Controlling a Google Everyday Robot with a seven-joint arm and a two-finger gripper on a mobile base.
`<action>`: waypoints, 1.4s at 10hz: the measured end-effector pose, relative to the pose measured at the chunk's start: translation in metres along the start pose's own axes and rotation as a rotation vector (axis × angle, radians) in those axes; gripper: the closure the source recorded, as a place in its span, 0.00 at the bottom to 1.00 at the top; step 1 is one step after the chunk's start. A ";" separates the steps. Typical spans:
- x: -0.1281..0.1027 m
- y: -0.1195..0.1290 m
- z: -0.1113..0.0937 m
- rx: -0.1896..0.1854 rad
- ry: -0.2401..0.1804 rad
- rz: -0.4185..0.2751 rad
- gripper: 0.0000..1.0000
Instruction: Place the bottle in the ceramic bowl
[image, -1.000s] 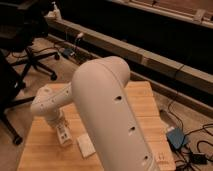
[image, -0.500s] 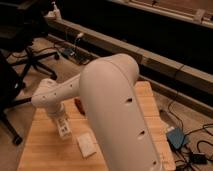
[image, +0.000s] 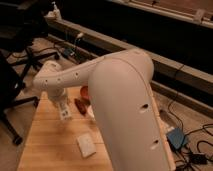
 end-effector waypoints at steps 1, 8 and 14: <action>-0.014 -0.011 -0.009 0.010 -0.021 0.014 0.67; -0.090 -0.087 -0.044 0.055 -0.129 0.137 0.67; -0.117 -0.140 -0.039 0.135 -0.186 0.226 0.67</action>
